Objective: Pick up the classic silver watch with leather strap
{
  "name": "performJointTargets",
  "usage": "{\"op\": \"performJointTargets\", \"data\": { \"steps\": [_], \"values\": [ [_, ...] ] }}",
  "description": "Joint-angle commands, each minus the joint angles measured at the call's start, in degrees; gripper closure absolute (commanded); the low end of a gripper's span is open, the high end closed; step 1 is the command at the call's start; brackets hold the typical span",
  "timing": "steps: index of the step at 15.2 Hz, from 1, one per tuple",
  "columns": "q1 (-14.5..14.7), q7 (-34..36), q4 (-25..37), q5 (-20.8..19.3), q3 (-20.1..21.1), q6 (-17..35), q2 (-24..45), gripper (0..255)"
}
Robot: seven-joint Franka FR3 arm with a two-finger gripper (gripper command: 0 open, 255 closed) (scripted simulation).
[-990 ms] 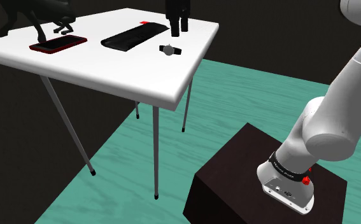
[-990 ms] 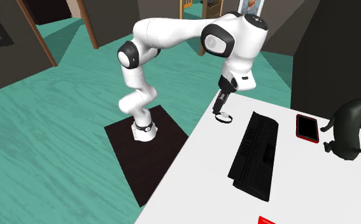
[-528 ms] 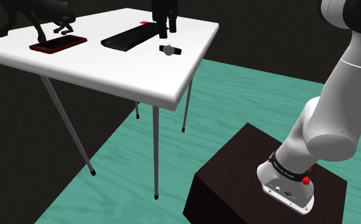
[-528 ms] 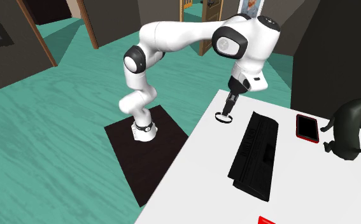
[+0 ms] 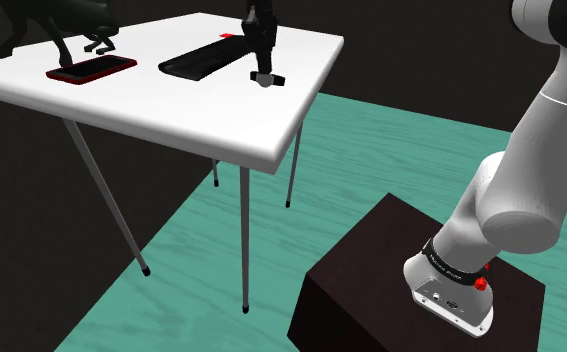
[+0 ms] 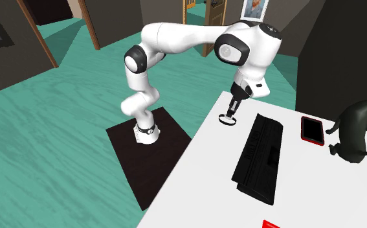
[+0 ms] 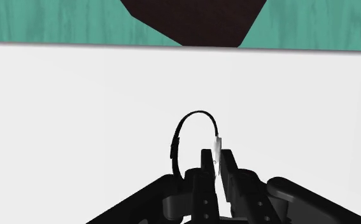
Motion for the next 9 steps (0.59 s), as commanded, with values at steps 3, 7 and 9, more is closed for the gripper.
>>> {"op": "performJointTargets", "data": {
  "steps": [3,7,9],
  "values": [
    [0.00,0.00,-0.03,0.00,0.00,0.03,-0.01,255],
    [0.04,0.07,1.41,-0.08,0.02,-0.98,0.44,255],
    [0.14,0.22,4.06,-0.22,0.08,-2.84,1.23,255]
  ]
}}
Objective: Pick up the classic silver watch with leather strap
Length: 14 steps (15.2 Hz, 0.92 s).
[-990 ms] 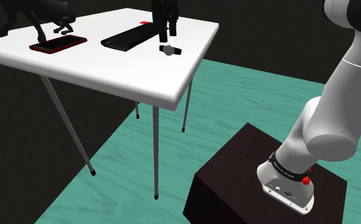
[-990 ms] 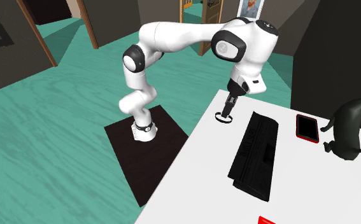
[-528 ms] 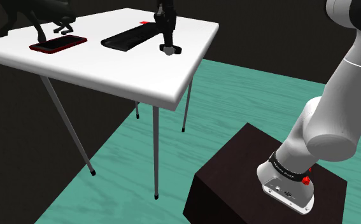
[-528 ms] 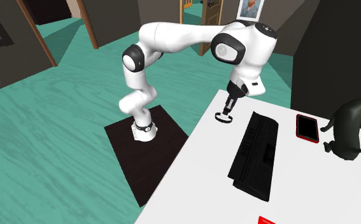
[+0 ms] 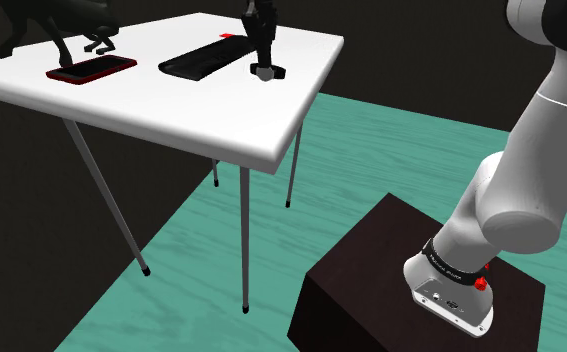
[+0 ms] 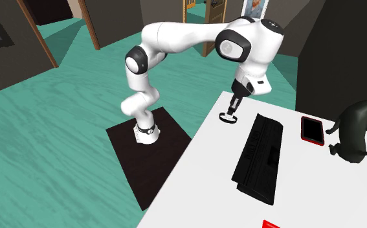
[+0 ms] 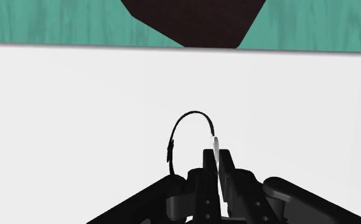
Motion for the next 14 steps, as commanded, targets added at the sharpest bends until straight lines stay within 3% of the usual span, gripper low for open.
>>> {"op": "performJointTargets", "data": {
  "steps": [1,12,14],
  "values": [
    [0.08,0.11,2.31,-0.11,0.04,-1.71,0.63,255],
    [1.44,1.31,22.14,-1.61,0.57,-14.12,8.16,255],
    [1.48,1.33,22.48,-1.64,0.57,-14.32,8.30,255]
  ]
}}
